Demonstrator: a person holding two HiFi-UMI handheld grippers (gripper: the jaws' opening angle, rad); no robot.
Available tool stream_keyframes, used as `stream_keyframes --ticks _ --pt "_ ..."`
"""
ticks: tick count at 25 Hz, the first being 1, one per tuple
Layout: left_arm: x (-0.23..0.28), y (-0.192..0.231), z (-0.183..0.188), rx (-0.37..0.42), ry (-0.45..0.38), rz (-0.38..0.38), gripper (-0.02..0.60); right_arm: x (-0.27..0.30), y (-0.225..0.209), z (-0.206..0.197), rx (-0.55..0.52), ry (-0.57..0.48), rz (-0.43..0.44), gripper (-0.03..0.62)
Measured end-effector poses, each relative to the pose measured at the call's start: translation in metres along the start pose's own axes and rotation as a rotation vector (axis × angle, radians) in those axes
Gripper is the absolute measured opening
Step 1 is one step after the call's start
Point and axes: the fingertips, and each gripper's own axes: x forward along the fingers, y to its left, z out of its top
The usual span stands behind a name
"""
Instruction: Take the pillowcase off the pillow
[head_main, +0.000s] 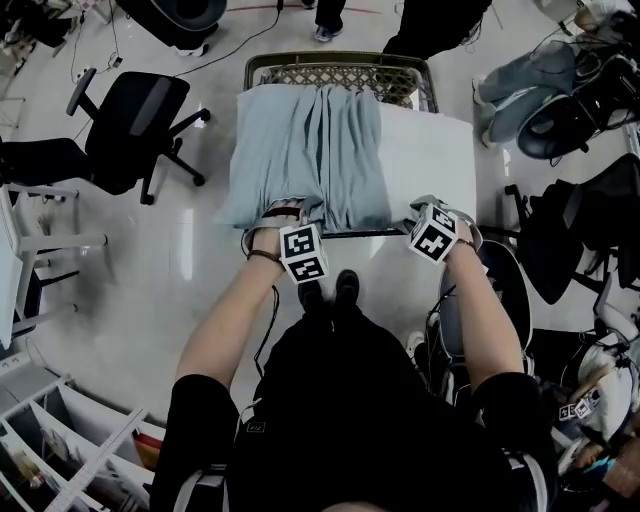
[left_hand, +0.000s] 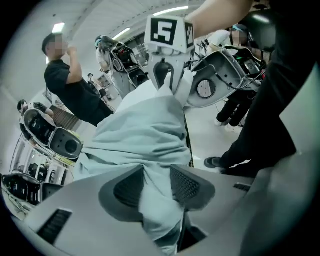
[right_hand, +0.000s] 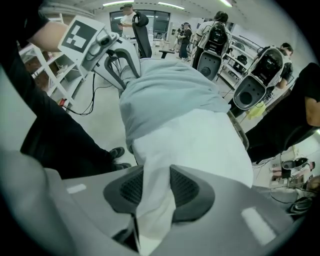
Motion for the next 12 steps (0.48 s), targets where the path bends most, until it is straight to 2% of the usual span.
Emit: stream_keyframes --ticks 2,4,5,7,12 --pt "0.010 0.001 -0.001 0.018 0.027 0.002 0.125 0.002 0.000 -0.003 -0.003 0.002 -0.007 0.140" --pt "0.007 0.003 -0.010 0.030 0.044 0.001 0.037 0.003 -0.002 -0.007 -0.007 -0.001 -0.016 0.137" --pt "0.003 0.005 -0.018 0.035 0.055 0.002 0.020 0.002 -0.003 -0.009 -0.004 -0.007 -0.016 0.134" --pt "-0.009 0.011 -0.042 0.029 0.079 0.006 0.014 -0.003 -0.006 -0.012 0.014 -0.027 -0.009 0.129" --pt "-0.041 0.035 -0.103 -0.077 0.111 0.040 0.012 -0.014 -0.009 -0.009 0.052 -0.066 0.005 0.123"
